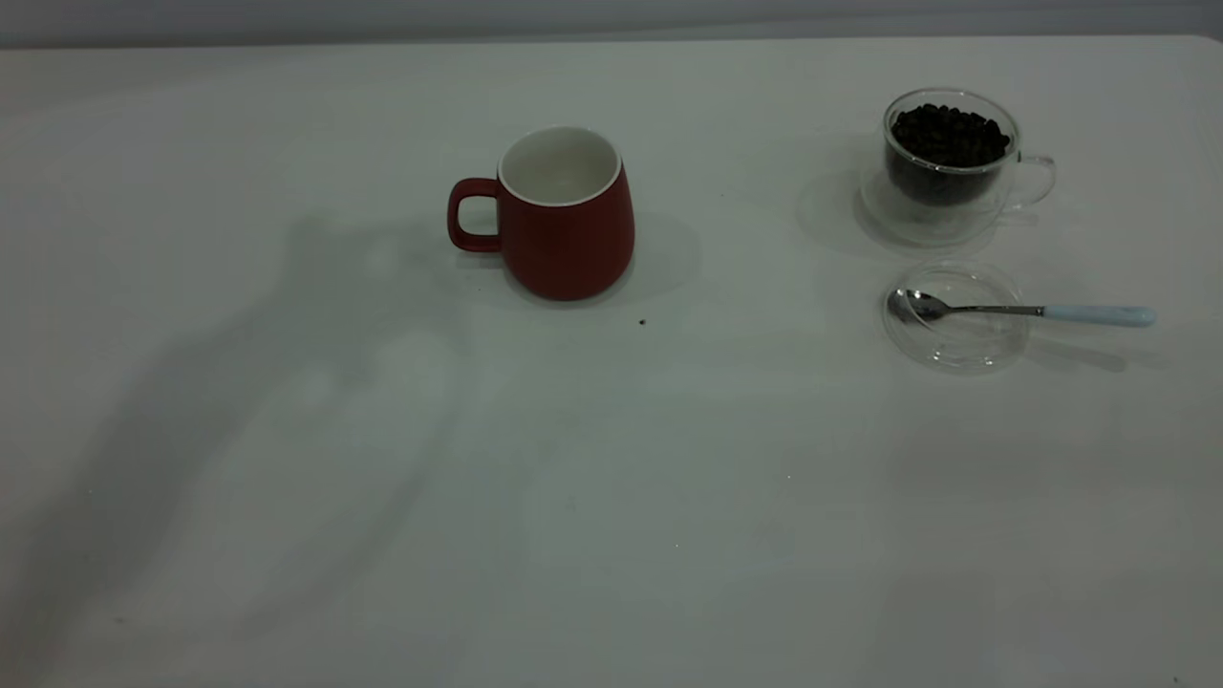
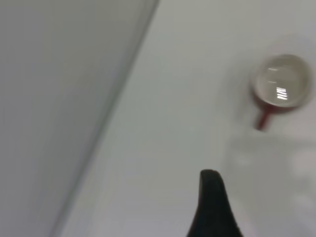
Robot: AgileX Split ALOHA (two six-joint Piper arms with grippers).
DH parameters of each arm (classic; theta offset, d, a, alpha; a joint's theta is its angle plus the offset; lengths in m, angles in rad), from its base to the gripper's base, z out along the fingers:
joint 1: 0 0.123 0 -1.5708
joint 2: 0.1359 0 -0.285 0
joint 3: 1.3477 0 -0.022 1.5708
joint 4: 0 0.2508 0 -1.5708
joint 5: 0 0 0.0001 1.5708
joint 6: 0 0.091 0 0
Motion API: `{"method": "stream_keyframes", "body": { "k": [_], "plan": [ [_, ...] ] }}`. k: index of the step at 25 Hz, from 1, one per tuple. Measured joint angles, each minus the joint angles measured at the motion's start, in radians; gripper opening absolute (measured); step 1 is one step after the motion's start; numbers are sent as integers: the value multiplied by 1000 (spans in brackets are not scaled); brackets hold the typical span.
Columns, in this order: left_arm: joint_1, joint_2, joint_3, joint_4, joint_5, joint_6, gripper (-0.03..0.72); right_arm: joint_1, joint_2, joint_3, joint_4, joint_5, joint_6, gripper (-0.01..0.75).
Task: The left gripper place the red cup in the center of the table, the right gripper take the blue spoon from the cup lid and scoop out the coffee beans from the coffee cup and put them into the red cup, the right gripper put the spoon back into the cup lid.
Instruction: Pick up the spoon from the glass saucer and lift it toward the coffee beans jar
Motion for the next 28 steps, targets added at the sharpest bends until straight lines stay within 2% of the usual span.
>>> {"method": "stream_keyframes", "body": {
  "k": [2, 3, 8, 14, 23, 28],
  "plan": [
    [0, -64, 0, 0, 112, -77, 587, 0, 0, 0, 0, 0, 0, 466],
    [0, -91, 2, 6, 127, -117, 587, 0, 0, 0, 0, 0, 0, 466],
    [0, -248, 30, 22, 127, -336, 587, 0, 0, 0, 0, 1, 0, 466],
    [0, -468, 156, 22, 127, -465, 587, 0, 0, 0, 0, 1, 0, 466],
    [0, -728, 612, 40, 127, -620, 587, 0, 0, 0, 0, 1, 0, 466],
    [0, -825, 857, 40, 127, -646, 587, 0, 0, 0, 0, 1, 0, 466]
  ]
}}
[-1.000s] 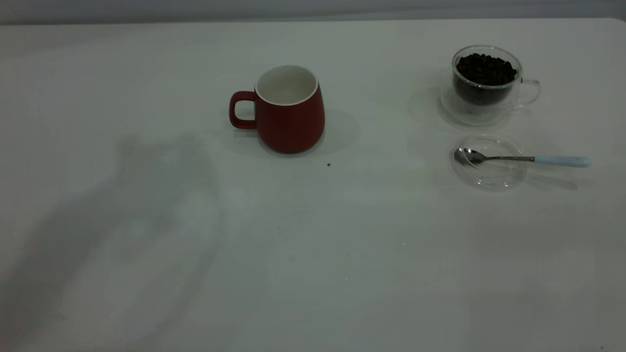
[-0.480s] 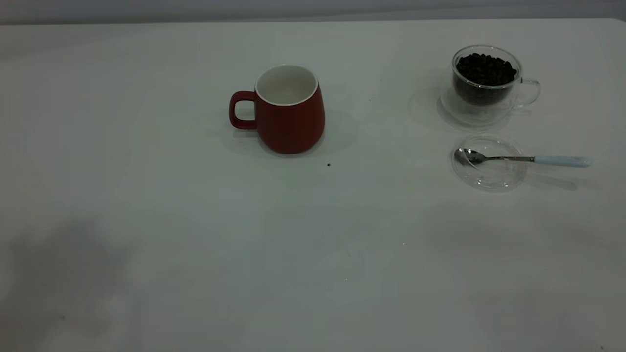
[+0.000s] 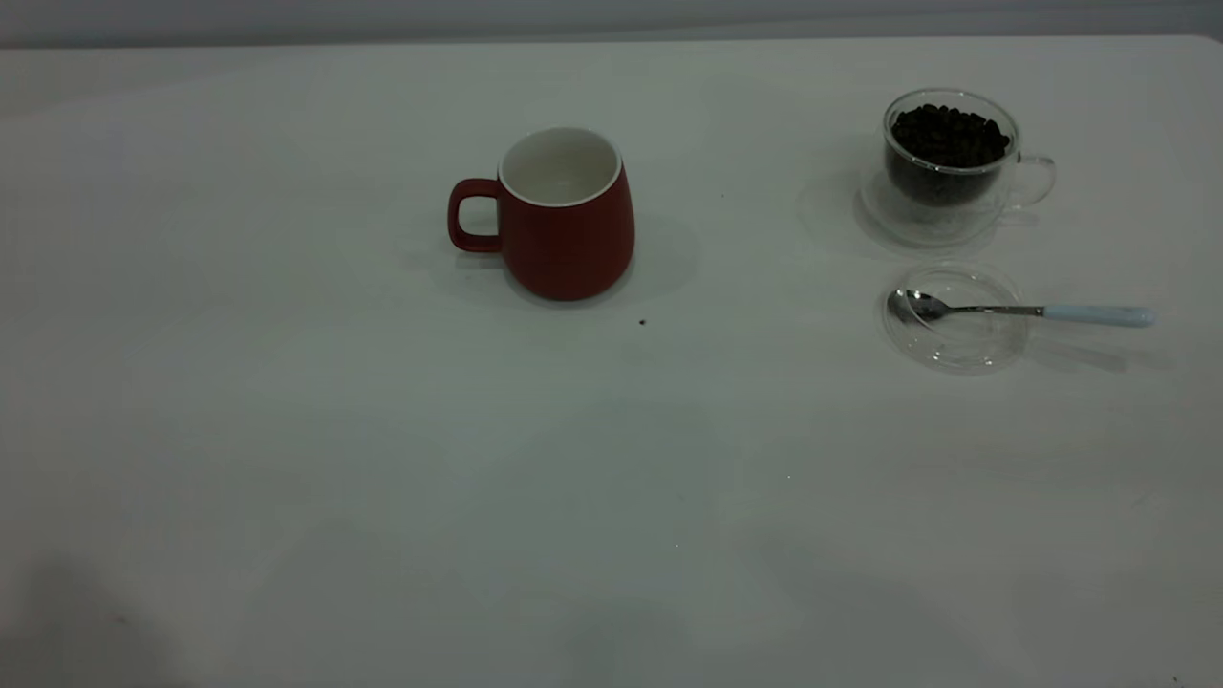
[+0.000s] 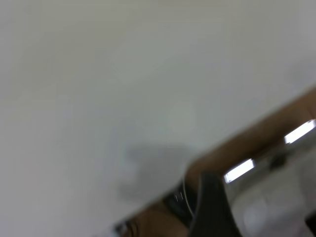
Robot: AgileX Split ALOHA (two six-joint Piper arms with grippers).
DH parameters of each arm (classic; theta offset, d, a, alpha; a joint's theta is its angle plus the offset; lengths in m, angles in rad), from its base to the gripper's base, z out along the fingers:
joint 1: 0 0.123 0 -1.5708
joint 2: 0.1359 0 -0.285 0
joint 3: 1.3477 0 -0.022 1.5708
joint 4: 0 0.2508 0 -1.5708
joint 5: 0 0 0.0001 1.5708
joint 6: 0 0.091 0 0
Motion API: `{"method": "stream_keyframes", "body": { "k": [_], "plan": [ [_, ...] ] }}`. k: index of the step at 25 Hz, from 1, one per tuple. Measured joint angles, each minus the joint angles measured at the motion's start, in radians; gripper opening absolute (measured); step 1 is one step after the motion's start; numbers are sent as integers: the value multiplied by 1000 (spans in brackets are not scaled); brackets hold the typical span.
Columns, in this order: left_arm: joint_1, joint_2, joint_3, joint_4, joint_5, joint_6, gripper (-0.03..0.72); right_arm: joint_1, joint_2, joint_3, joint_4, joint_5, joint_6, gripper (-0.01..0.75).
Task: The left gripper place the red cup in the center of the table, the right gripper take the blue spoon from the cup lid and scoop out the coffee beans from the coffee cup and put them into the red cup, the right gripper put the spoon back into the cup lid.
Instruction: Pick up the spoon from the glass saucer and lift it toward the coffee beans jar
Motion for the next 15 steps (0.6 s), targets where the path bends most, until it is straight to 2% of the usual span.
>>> {"method": "stream_keyframes", "body": {
  "k": [9, 15],
  "plan": [
    [0, -172, 364, 0, -7, -75, 587, 0, 0, 0, 0, 0, 0, 466],
    [0, -306, 411, -28, -39, -113, 587, 0, 0, 0, 0, 0, 0, 466]
  ]
}}
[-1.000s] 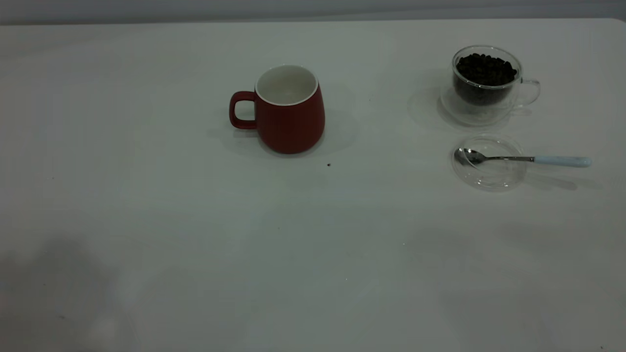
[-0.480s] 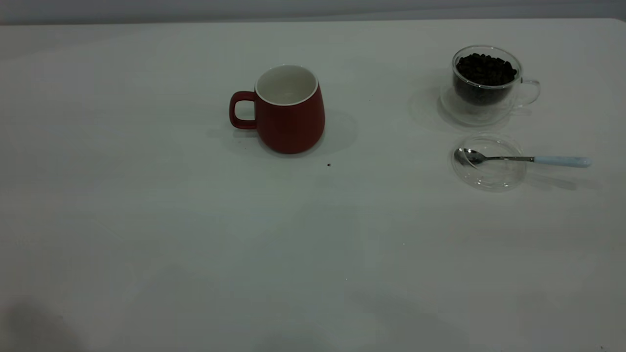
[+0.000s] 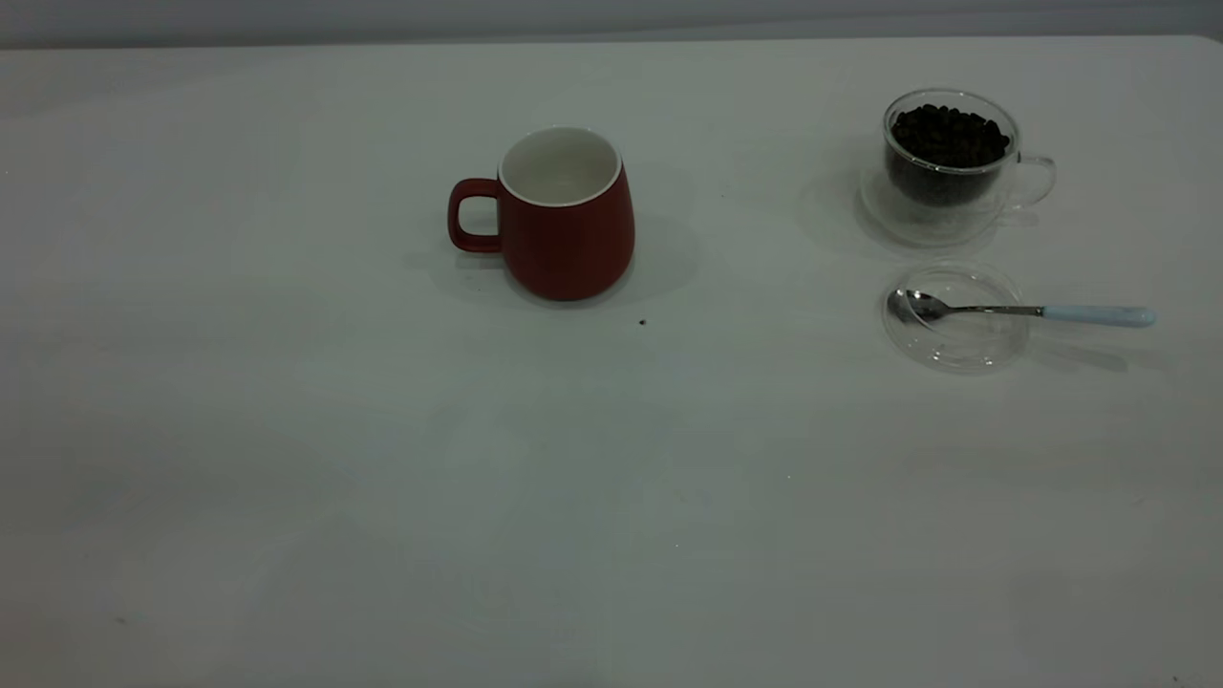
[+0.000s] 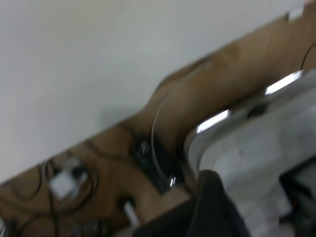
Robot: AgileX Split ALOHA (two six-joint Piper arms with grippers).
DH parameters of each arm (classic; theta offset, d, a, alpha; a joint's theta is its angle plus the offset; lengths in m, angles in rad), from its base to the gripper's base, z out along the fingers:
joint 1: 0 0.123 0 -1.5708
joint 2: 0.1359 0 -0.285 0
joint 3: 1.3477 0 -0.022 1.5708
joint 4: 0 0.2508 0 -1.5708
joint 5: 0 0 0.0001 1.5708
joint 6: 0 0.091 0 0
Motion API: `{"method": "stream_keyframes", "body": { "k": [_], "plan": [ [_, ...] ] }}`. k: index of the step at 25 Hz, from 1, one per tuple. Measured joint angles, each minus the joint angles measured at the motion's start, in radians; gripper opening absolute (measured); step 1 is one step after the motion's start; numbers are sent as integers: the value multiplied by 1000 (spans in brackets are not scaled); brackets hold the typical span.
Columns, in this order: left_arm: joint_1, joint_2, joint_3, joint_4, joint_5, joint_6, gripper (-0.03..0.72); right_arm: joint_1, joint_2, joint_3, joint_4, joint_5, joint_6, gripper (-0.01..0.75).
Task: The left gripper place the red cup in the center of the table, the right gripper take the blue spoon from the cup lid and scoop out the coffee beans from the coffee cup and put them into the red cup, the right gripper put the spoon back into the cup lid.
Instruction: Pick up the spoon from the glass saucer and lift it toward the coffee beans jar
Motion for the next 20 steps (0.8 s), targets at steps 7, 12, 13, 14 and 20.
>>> {"method": "stream_keyframes", "body": {
  "k": [7, 12, 13, 14, 20],
  "plan": [
    [0, -185, 8, -18, -9, -3, 587, 0, 0, 0, 0, 0, 0, 466],
    [76, -362, 8, -23, -4, -3, 587, 0, 0, 0, 0, 0, 0, 466],
    [110, -403, 8, -23, -2, -3, 587, 0, 0, 0, 0, 0, 0, 466],
    [139, -438, 8, -23, 0, -3, 587, 0, 0, 0, 0, 0, 0, 466],
    [283, -552, 6, -24, 25, -3, 587, 0, 0, 0, 0, 0, 0, 466]
  ]
}}
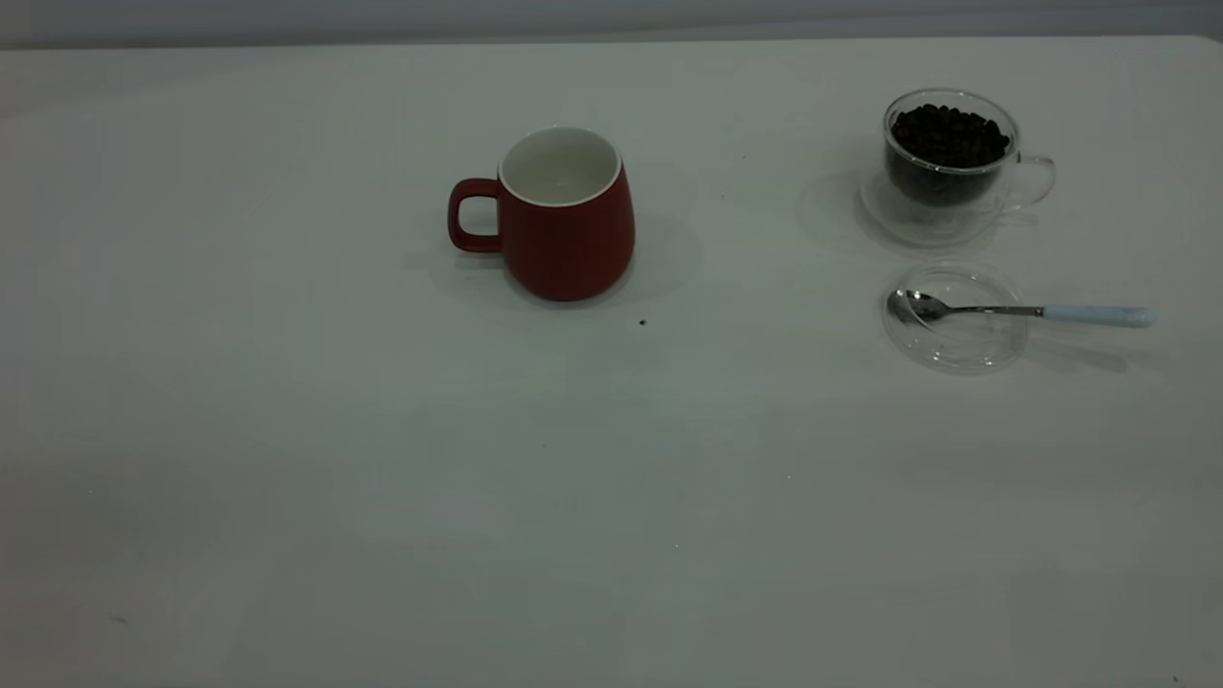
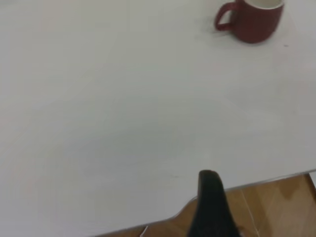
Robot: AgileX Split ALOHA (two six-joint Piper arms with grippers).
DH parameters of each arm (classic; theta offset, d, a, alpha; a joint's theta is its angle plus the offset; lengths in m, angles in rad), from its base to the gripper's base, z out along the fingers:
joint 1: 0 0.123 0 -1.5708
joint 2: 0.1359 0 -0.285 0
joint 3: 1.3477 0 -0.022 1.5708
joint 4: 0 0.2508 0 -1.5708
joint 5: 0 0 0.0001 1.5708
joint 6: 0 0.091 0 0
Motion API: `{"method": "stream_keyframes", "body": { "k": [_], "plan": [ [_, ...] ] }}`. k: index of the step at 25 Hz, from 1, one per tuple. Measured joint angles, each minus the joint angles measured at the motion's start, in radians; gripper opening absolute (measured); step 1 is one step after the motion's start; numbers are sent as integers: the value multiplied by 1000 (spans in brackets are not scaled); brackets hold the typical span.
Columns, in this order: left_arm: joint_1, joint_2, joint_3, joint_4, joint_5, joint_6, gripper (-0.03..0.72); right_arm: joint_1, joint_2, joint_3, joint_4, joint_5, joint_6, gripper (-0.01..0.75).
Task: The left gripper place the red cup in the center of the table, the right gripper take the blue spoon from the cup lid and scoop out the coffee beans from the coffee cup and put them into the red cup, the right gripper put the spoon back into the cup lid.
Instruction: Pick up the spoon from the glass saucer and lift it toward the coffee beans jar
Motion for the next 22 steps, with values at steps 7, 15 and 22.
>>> {"method": "stream_keyframes", "body": {
  "k": [7, 15, 22],
  "plan": [
    [14, -2, 0, 0, 6, 0, 587, 0, 0, 0, 0, 0, 0, 466],
    [14, -3, -1, 0, 6, 0, 587, 0, 0, 0, 0, 0, 0, 466],
    [15, -3, -1, 0, 6, 0, 587, 0, 0, 0, 0, 0, 0, 466]
  ]
}}
